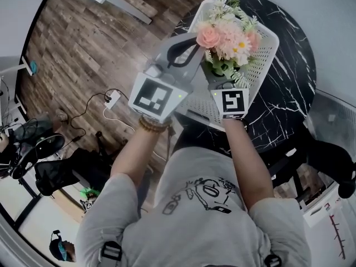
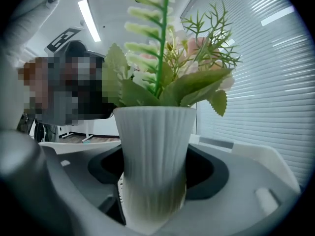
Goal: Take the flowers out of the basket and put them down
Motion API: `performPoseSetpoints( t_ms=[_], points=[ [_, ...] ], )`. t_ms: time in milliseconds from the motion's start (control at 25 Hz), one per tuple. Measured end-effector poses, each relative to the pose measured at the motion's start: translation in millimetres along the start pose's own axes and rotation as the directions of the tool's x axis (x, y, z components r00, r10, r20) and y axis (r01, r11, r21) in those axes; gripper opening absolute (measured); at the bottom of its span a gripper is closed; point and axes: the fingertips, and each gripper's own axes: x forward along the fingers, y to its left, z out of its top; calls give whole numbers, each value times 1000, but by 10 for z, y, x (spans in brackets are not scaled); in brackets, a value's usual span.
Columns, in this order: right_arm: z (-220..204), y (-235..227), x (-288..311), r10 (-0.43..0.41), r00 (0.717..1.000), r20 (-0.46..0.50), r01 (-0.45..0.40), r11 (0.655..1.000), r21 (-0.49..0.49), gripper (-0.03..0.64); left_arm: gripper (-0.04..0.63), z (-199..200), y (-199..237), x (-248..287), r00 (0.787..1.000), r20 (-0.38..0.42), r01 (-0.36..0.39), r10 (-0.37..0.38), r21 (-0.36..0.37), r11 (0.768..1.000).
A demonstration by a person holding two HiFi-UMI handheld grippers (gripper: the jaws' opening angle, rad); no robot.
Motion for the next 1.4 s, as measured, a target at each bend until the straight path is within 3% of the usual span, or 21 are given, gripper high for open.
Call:
performPoseSetpoints(
  t_ms=[360,520,1400],
  points=[
    [560,-68,-162,-12,993,114,13,1000,-5,350,3,512,-152,-83,998,57,17,-19,37,999],
    [697,-62,-271,-8,996,94,11,1000,-25,350,3,697,-208,-134,997,68,15,-19,53,998],
    [1819,19,-903,0,983,183,11,998,-58,350,3,1784,-703,-572,987,157,4,-28,154,988]
  ],
)
